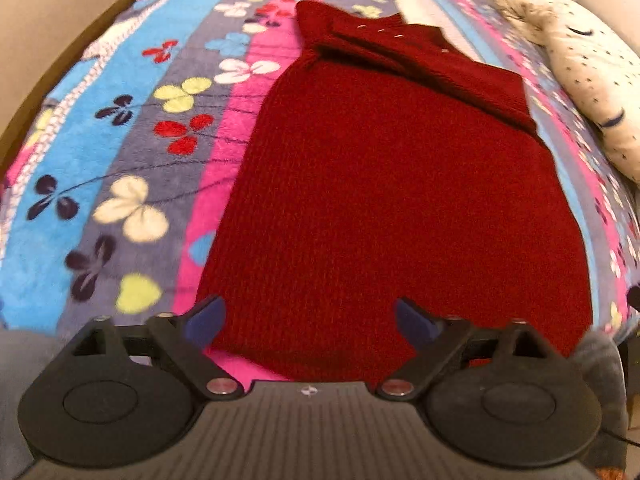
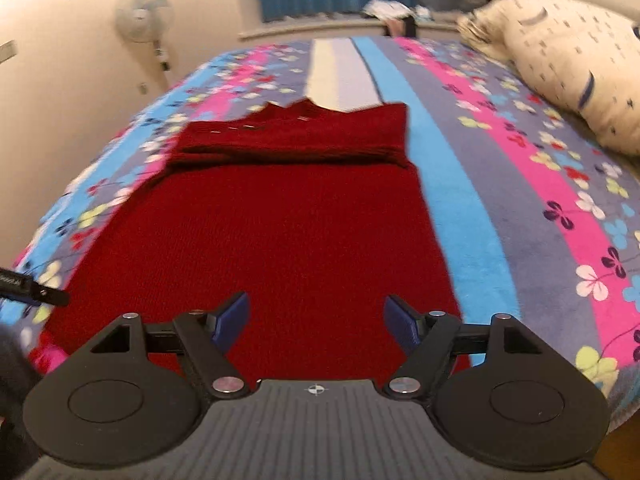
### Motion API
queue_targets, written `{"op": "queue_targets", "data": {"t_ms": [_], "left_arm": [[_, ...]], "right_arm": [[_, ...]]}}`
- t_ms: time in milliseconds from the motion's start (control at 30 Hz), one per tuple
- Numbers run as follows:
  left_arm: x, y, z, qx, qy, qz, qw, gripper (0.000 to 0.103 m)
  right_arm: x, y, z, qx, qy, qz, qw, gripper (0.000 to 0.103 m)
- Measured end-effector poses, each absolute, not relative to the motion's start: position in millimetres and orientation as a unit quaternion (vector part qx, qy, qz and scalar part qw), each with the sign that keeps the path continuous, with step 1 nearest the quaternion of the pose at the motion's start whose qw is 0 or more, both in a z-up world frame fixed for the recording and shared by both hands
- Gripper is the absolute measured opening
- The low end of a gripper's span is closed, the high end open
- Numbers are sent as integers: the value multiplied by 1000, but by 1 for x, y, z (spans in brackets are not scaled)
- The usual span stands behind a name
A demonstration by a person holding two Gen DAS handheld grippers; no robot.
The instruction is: Fold small clothes
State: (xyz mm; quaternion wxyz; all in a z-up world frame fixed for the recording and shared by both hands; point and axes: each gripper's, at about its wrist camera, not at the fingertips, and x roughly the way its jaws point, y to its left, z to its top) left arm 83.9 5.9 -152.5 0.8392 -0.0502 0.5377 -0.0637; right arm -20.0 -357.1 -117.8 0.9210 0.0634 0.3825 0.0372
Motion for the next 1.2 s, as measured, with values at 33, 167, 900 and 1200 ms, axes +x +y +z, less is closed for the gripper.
{"op": "queue_targets", "data": {"t_ms": [33,167,900,1200], "left_arm": [[74,5,-147,-46,528,-63,846,103],[45,3,-134,-38,507,-71,858,103],[148,50,-210,-48,560,-36,826,103],[170,48,-230,-59,609,-40,790,102]], "right_arm": [[-27,-353,-116,60,379,39,923,76],[-46,-346,-111,61,376,48,923,76],[36,-477,-200,158,484,-80,857,80],[61,-501,-255,217,538,-40,813,76]]}}
